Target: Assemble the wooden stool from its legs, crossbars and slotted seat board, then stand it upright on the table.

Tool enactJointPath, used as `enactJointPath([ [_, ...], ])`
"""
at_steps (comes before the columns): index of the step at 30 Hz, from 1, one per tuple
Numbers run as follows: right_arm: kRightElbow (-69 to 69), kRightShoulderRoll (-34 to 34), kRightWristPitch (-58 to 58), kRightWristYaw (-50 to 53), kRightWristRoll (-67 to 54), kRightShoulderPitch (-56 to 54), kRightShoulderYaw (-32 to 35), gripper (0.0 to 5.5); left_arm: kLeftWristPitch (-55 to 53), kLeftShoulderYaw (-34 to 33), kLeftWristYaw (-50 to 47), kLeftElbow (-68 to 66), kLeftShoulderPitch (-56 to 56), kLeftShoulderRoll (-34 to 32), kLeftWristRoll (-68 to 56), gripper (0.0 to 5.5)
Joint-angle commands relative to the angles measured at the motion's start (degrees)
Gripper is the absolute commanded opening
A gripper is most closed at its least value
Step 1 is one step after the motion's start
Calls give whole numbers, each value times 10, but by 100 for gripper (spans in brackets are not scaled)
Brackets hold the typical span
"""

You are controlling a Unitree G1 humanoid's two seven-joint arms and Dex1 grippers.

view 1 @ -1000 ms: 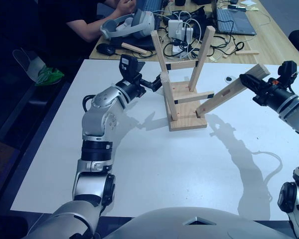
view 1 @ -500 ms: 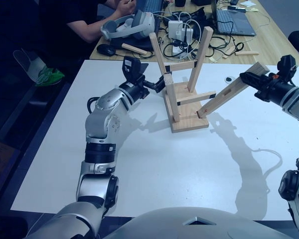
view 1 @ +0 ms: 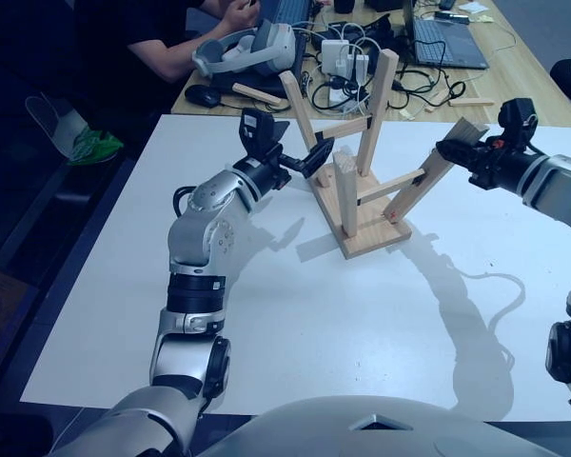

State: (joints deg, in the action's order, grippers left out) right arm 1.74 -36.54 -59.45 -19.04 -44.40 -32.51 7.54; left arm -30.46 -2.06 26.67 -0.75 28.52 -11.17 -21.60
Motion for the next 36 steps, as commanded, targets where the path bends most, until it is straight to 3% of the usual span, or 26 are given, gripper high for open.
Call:
enactJointPath([
  [1, -53, -9, 23, -31, 52, -15, -24, 99, -1, 3, -1, 1, 12, 0, 0, 540],
  [8, -112, 2, 60, -89, 82, -31, -32, 99, 8, 11, -4, -5, 11, 10, 4, 540],
  [15, -116, -3, 93, -123, 147, -15, -83, 99, 15, 14, -9, -5, 5, 17, 4, 540],
  [17, -113, 4, 93, -116, 160, -6, -95, 151, 17, 16, -9, -6, 5, 17, 5, 540],
  [23, -94, 9, 63, -117, 226, 52, -185, 231, 21, 18, -11, -9, 6, 22, 7, 540],
  [28, -91, 22, 67, -115, 253, 66, -194, 277, 19, 16, -15, -7, 5, 22, 6, 540],
  [31, -105, 52, 83, -86, 255, 64, -159, 313, 21, 15, -16, -9, 5, 23, 7, 540],
  [36, -68, 137, 181, -34, 179, 10, 1, 313, 23, 9, -17, -9, 4, 19, 5, 540],
])
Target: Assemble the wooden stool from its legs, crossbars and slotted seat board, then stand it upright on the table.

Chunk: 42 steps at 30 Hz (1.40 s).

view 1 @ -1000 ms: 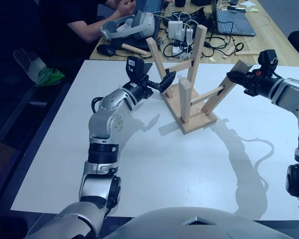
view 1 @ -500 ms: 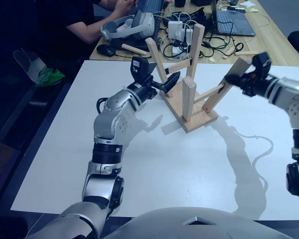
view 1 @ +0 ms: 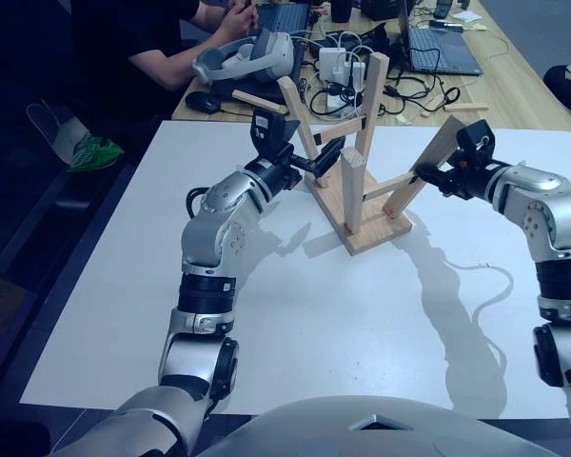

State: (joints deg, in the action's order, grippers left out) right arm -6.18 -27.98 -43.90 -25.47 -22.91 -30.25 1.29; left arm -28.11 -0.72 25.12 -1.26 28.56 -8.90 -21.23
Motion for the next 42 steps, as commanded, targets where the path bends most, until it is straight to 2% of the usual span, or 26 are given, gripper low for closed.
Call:
enactJointPath([
  [1, 22, 59, 44, 42, -37, -22, 79, 313, -1, -5, 0, -3, 4, -5, 1, 540],
  [5, 55, 79, 108, 78, -33, -58, 118, 313, -4, -8, 6, -4, 9, -13, 0, 540],
  [11, 66, 75, 124, 143, -57, -163, 180, 313, -8, -6, 8, 3, 10, -18, -1, 540],
  [13, 41, 71, 69, 151, -73, -185, 180, 313, -8, -3, 8, 6, 8, -16, -1, 540],
  [16, 16, 97, -62, 157, -91, -117, 142, 313, -7, 0, 8, 5, 12, -13, 0, 540],
  [20, 21, 148, -138, 199, -108, -46, 158, 313, -8, 0, 8, 6, 10, -14, -1, 540],
  [26, 64, 148, -52, 172, -115, -100, 175, 313, -9, 1, 6, 5, 4, -14, 0, 540],
  [29, 85, 129, 6, 163, -117, -178, 187, 313, -7, 3, 5, 2, 5, -11, 1, 540],
  [34, -41, 89, 37, 173, -87, -306, 188, 313, -4, 6, 6, 3, 6, -11, 3, 540],
  [36, -95, 97, 8, 173, -73, -287, 165, 313, -2, 7, 5, 3, 9, -11, 4, 540],
  [39, -125, 124, -56, 165, -62, -182, 120, 313, -2, 9, 6, 1, 13, -10, 4, 540],
  [42, -137, 132, -61, 171, -57, -146, 122, 313, -5, 10, 7, 6, 8, -12, 3, 540],
])
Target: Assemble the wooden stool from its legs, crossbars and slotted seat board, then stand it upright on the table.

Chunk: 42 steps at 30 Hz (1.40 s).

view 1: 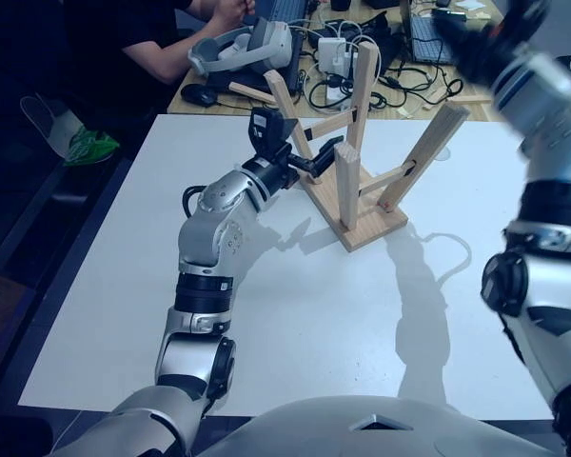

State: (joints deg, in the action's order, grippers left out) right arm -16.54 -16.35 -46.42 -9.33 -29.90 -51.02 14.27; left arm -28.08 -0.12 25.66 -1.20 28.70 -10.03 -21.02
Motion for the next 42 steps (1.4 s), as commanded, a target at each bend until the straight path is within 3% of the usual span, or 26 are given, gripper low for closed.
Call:
enactJointPath([
  [1, -34, 16, -32, 9, 10, 56, -2, 313, -6, 4, 2, 5, 6, -1, 1, 540],
  [8, 66, 4, 149, -34, 47, -36, -24, 313, -3, 5, -2, 0, 5, 4, 2, 540],
  [12, 149, 15, 125, -45, 30, -69, -51, 313, 46, -36, -54, -16, 21, 27, 6, 540],
  [15, 187, 38, 70, -31, 14, -19, -70, 313, 136, -90, -129, -31, 42, 55, 16, 540],
  [18, 203, 110, 11, 19, -17, 119, -62, 313, 236, -145, -252, -37, 46, 61, 71, 540],
  [23, 112, 136, -16, 23, 32, 290, -123, 313, 258, -162, -305, -56, 44, 63, 87, 540],
  [28, 102, 140, 52, 10, 53, 258, -125, 313, 247, -160, -295, -68, 43, 68, 67, 540],
  [35, 260, 140, 267, -33, 122, 159, -169, 313, 260, -159, -282, -75, 54, 64, 53, 540],
  [42, 272, 176, 122, -126, -23, 52, -194, 313, 305, -194, -291, -130, 109, 24, 54, 540],
])
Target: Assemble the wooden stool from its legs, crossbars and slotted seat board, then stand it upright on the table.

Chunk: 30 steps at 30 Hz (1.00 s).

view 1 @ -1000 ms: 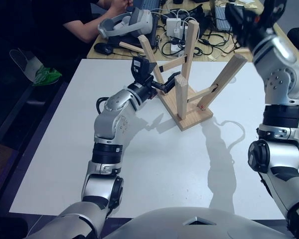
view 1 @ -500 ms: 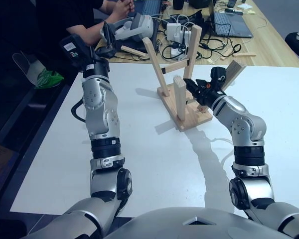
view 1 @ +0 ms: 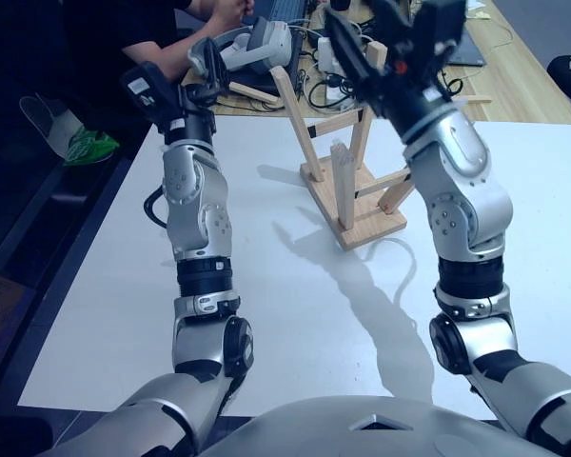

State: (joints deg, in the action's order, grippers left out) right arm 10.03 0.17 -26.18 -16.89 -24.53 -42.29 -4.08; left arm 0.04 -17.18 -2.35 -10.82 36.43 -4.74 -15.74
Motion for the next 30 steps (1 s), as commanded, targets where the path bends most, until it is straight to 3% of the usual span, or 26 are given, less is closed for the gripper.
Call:
enactJointPath([
  [1, 9, 15, -124, -70, -120, -36, -13, 313, 35, -36, -16, -51, 43, -41, 1, 540],
  [3, 6, 19, -183, -94, -173, -31, -16, 313, 52, -53, -23, -80, 62, -60, 1, 540],
  [6, -1, -14, -252, -124, -166, 2, -88, 313, 74, -73, -30, -126, 85, -87, -1, 540],
  [9, -9, -94, -227, -99, -19, 20, -218, 313, 87, -75, -30, -147, 87, -89, -1, 540],
  [11, -19, -134, -181, -61, 81, 36, -261, 313, 91, -72, -29, -152, 80, -84, -1, 540],
  [20, 4, -197, -59, 59, 208, 185, -113, 313, 85, -62, -28, -142, 45, -72, -1, 540],
  [30, -106, -139, -42, 98, 225, 129, -41, 313, 61, -39, -32, -99, 17, -45, -4, 540],
])
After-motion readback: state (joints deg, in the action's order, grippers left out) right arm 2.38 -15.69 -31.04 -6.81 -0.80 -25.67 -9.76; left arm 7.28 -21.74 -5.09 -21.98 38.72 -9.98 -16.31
